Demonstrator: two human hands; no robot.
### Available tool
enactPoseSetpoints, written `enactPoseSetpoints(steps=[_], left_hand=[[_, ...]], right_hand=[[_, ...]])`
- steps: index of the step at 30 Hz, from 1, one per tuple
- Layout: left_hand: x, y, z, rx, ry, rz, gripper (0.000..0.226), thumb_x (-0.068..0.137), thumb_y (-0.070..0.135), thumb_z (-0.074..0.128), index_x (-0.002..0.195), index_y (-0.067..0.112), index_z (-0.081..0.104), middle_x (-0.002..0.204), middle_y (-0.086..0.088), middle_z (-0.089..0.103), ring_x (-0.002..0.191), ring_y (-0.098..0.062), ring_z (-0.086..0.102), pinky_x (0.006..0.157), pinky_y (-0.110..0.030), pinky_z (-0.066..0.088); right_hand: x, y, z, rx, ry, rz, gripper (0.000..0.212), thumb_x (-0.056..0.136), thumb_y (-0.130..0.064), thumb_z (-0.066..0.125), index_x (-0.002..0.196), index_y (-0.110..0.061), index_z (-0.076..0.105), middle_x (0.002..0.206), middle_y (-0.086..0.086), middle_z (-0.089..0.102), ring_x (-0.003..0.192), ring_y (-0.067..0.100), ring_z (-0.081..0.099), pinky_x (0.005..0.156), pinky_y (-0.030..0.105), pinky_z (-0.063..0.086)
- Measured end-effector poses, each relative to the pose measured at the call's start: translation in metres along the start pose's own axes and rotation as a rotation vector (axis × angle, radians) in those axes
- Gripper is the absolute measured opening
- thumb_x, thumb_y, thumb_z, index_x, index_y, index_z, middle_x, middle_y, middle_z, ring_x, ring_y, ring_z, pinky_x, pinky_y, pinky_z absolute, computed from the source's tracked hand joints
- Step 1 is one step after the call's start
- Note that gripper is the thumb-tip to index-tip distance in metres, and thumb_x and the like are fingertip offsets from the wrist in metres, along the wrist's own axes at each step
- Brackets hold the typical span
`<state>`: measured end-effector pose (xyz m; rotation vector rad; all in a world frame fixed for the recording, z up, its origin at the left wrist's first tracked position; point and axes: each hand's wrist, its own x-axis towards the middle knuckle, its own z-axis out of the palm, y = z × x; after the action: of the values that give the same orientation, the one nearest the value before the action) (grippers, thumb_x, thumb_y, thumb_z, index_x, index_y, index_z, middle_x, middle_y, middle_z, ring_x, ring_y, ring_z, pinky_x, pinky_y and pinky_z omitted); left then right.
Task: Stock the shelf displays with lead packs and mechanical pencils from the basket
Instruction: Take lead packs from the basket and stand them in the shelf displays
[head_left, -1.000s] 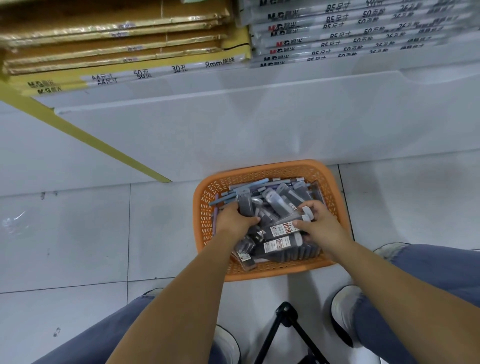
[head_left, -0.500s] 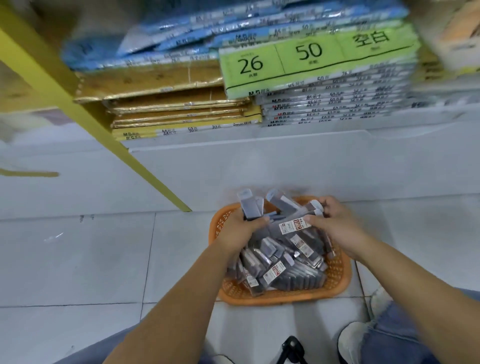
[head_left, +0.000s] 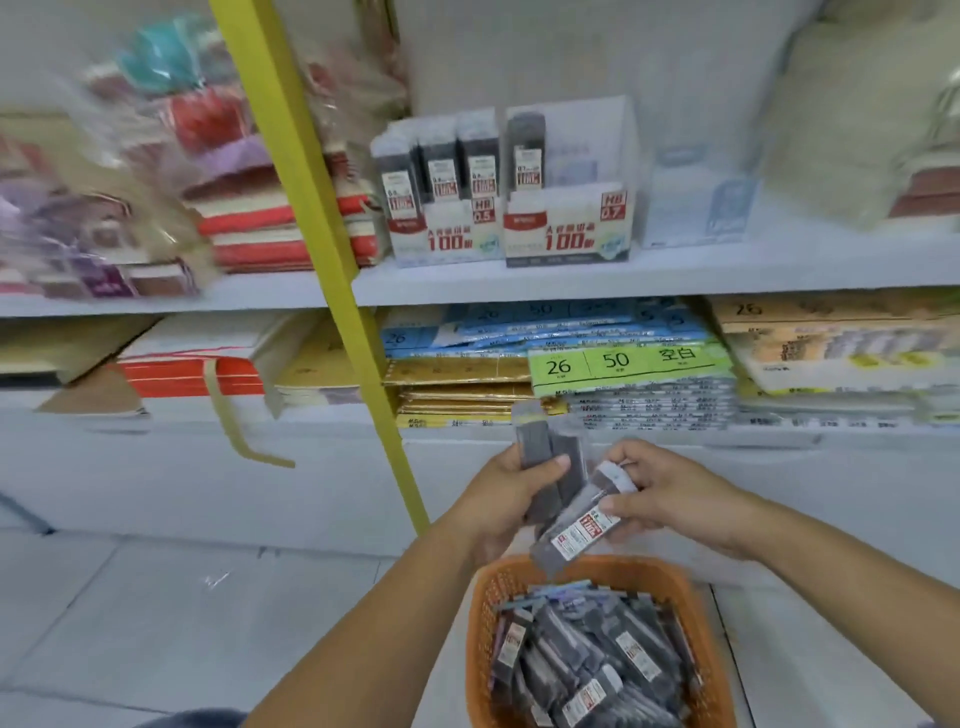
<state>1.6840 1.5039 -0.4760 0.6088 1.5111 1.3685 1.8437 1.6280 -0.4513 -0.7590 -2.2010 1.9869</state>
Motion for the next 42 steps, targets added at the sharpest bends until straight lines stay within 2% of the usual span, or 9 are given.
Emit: enactPoseSetpoints(steps=[2, 6, 10, 15, 20, 25, 31, 38, 42], left_hand=[[-0.011, 0.021, -0.004, 0.041, 0.033, 0.056, 0.019, 0.099, 0.018, 0.06, 0.116, 0.024, 0.067, 0.112, -0.004, 0.076, 0.105, -0.023, 0.07, 0.092, -0.042, 0.052], [-0.028, 0.051, -0.016, 0.07, 0.043, 0.105, 0.024, 0.1, 0.025, 0.059, 0.123, 0.031, 0.063, 0.119, -0.003, 0.073, 0.115, -0.03, 0.065, 0.098, -0.058, 0.051], [-0.038, 0.06, -0.008, 0.026, -0.056, 0.082, 0.024, 0.097, 0.039, 0.061, 0.121, 0.043, 0.063, 0.116, 0.0, 0.074, 0.106, -0.021, 0.071, 0.078, -0.043, 0.06], [-0.029, 0.059, 0.001, -0.062, -0.115, 0.115, 0.041, 0.087, 0.046, 0.065, 0.123, 0.026, 0.066, 0.116, -0.013, 0.074, 0.111, -0.03, 0.07, 0.094, -0.044, 0.054], [-0.022, 0.067, 0.003, -0.025, -0.06, 0.191, 0.028, 0.079, 0.047, 0.078, 0.106, 0.044, 0.07, 0.106, -0.002, 0.077, 0.098, -0.021, 0.074, 0.074, -0.034, 0.059], [-0.027, 0.079, -0.002, -0.051, 0.072, 0.253, 0.023, 0.083, 0.049, 0.074, 0.105, 0.046, 0.07, 0.103, 0.002, 0.077, 0.089, -0.016, 0.07, 0.062, -0.029, 0.055], [-0.039, 0.131, -0.033, -0.098, 0.18, 0.462, 0.03, 0.092, 0.046, 0.066, 0.116, 0.029, 0.066, 0.079, 0.01, 0.073, 0.058, -0.001, 0.063, 0.046, -0.016, 0.045], [-0.042, 0.151, -0.089, -0.208, 0.346, 0.622, 0.038, 0.096, 0.036, 0.063, 0.119, 0.006, 0.062, 0.075, 0.002, 0.072, 0.061, -0.007, 0.066, 0.045, -0.015, 0.046], [-0.035, 0.151, -0.095, -0.207, 0.351, 0.621, 0.03, 0.095, 0.035, 0.065, 0.119, 0.017, 0.062, 0.083, 0.002, 0.076, 0.066, -0.006, 0.069, 0.051, -0.017, 0.049]], right_hand=[[-0.004, -0.024, -0.003, -0.051, 0.014, -0.054, 0.023, 0.087, 0.004, 0.065, 0.105, -0.006, 0.055, 0.104, 0.015, 0.067, 0.089, 0.025, 0.071, 0.075, 0.037, 0.06], [-0.005, -0.067, -0.016, -0.115, 0.105, -0.212, 0.029, 0.084, 0.005, 0.068, 0.106, -0.014, 0.064, 0.092, 0.002, 0.071, 0.079, 0.011, 0.068, 0.065, 0.028, 0.057], [0.005, -0.077, -0.015, -0.02, 0.19, -0.278, 0.034, 0.081, 0.006, 0.07, 0.106, -0.016, 0.066, 0.091, 0.002, 0.075, 0.078, 0.011, 0.071, 0.062, 0.021, 0.054], [0.022, -0.077, -0.01, -0.002, 0.295, -0.299, 0.034, 0.08, -0.004, 0.075, 0.104, -0.021, 0.06, 0.091, -0.003, 0.076, 0.08, 0.015, 0.072, 0.067, 0.029, 0.057], [0.026, -0.079, -0.01, 0.082, 0.359, -0.34, 0.023, 0.082, -0.009, 0.075, 0.1, -0.013, 0.061, 0.085, 0.003, 0.076, 0.064, 0.015, 0.07, 0.057, 0.022, 0.052], [0.021, -0.096, -0.001, 0.159, 0.372, -0.39, 0.024, 0.084, -0.005, 0.071, 0.103, -0.017, 0.064, 0.086, 0.006, 0.074, 0.075, 0.025, 0.073, 0.061, 0.025, 0.057], [0.019, -0.184, 0.015, -0.037, 0.403, -0.699, 0.031, 0.084, -0.004, 0.071, 0.093, -0.033, 0.063, 0.085, -0.001, 0.073, 0.074, 0.017, 0.072, 0.06, 0.025, 0.058], [0.048, -0.283, 0.021, -0.408, 0.524, -0.971, 0.035, 0.088, -0.012, 0.068, 0.092, -0.042, 0.05, 0.088, -0.003, 0.065, 0.08, 0.017, 0.067, 0.071, 0.034, 0.059], [0.078, -0.3, 0.021, -0.675, 0.559, -0.907, 0.033, 0.088, -0.017, 0.069, 0.09, -0.043, 0.048, 0.087, -0.013, 0.062, 0.077, 0.001, 0.06, 0.062, 0.016, 0.047]])
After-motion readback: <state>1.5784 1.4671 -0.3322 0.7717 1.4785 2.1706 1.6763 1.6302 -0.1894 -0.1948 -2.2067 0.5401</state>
